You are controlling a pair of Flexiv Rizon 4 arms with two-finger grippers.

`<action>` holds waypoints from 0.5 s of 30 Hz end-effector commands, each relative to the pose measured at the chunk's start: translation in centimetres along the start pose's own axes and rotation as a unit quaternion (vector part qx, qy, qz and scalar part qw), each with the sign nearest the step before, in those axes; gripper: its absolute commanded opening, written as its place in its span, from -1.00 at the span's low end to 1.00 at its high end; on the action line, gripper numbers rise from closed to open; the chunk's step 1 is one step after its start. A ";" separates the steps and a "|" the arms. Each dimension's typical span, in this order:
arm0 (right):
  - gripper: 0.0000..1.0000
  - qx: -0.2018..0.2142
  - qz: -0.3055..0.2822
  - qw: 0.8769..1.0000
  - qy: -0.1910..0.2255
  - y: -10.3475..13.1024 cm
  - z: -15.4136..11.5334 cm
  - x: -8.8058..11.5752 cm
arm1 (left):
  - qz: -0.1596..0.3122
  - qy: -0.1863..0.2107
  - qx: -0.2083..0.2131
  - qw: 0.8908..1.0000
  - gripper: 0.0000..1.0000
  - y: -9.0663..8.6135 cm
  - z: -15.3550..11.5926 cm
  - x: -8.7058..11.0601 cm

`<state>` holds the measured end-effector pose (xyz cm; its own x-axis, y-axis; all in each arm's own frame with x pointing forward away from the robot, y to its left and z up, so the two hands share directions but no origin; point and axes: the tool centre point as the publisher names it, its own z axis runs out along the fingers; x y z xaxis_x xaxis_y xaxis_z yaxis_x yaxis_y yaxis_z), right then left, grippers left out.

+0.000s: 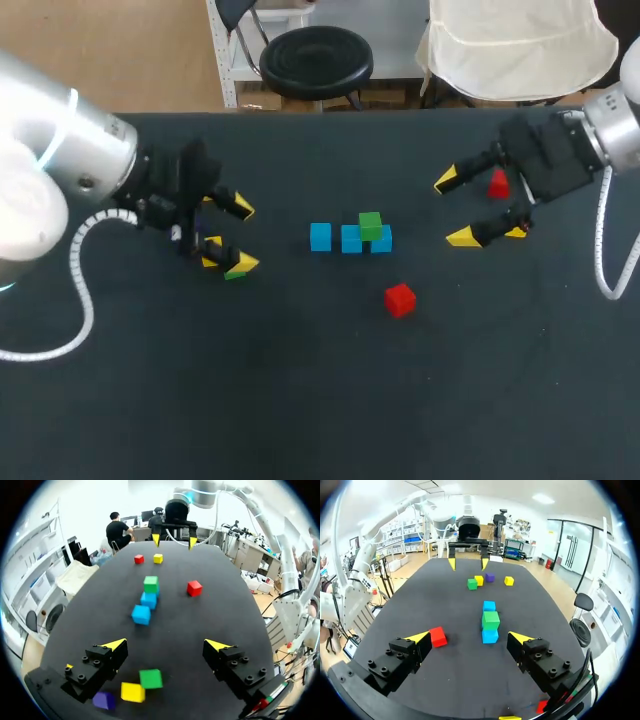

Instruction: Place the blue cubes, place green cubes on the blue cubes, place the yellow cubes on the green cubes, then place the red cubes on the yellow cubes, and place purple cube on the red cubes.

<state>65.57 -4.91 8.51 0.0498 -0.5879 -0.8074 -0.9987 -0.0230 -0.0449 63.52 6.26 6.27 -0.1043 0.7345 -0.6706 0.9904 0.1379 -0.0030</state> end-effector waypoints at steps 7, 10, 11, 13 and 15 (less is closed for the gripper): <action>1.00 -0.001 0.000 1.000 -0.001 -0.1 0.0 0.0 | -0.035 0.058 0.007 0.998 1.00 -0.5 -0.5 2.0; 1.00 -0.001 0.000 1.000 -0.001 -0.1 0.0 0.0 | -0.035 0.058 0.007 0.998 1.00 -0.5 -0.5 2.0; 1.00 -0.001 0.000 1.000 -0.001 -0.1 0.0 0.0 | -0.035 0.058 0.007 0.998 1.00 -0.5 -0.5 2.0; 1.00 -0.001 0.000 1.000 -0.001 -0.1 0.0 0.0 | -0.035 0.058 0.007 0.998 1.00 -0.5 -0.5 2.0; 1.00 -0.001 0.000 1.000 -0.001 -0.1 0.0 0.0 | -0.035 0.058 0.007 0.998 1.00 -0.5 -0.5 2.0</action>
<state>65.56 -4.91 8.55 0.0498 -0.5885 -0.8070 -0.9987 -0.0234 -0.0446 62.57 8.07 5.29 -0.1814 0.7920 -0.5829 0.9814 0.1841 -0.0552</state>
